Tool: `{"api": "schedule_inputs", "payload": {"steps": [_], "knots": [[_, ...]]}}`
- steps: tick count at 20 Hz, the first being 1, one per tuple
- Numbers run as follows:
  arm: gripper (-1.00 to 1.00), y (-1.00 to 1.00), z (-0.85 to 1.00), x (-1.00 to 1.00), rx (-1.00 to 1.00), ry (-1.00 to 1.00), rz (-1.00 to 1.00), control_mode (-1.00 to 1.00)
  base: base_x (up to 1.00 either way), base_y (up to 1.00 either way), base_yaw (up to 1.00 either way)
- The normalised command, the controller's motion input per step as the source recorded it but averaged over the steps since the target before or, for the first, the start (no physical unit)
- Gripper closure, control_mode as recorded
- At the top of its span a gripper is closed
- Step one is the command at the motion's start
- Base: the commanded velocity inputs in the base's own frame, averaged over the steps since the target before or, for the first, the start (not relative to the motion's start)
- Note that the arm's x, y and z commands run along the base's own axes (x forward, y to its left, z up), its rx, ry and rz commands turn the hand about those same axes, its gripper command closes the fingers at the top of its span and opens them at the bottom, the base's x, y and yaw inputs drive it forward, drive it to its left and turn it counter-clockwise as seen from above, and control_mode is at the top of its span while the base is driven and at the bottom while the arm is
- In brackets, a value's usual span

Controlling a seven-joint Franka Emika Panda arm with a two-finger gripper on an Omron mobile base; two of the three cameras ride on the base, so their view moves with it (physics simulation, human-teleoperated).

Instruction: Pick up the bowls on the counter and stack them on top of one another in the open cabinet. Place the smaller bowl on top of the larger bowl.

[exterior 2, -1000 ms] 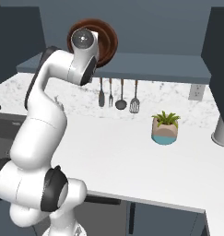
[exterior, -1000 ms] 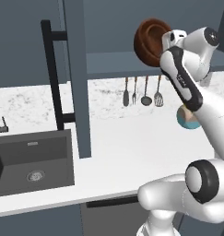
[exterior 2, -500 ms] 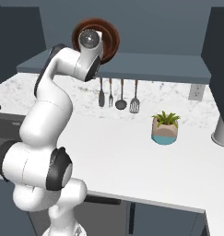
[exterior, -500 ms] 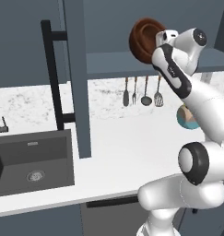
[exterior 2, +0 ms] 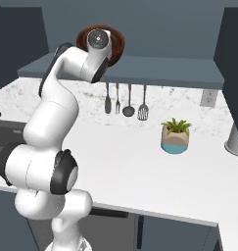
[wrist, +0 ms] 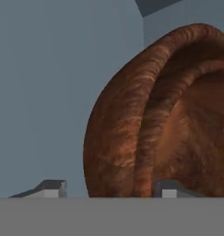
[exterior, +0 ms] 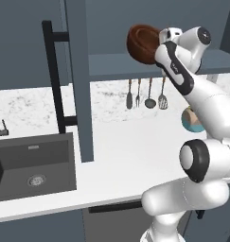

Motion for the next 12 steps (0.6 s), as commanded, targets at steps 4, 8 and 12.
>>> {"api": "schedule_inputs", "payload": {"steps": [4, 8, 12], "knots": [[-1.00, 0.00, 0.01, 0.09, 0.00, -0.23, 0.00, -1.00, 0.00, 0.00, 0.00], [-1.00, 0.00, 0.11, -0.07, 0.00, -0.28, 0.00, -1.00, 0.00, 0.00, 0.00], [-1.00, 0.00, 0.11, -0.71, 0.00, -0.08, 0.00, -1.00, 0.00, 0.00, 0.00]]}}
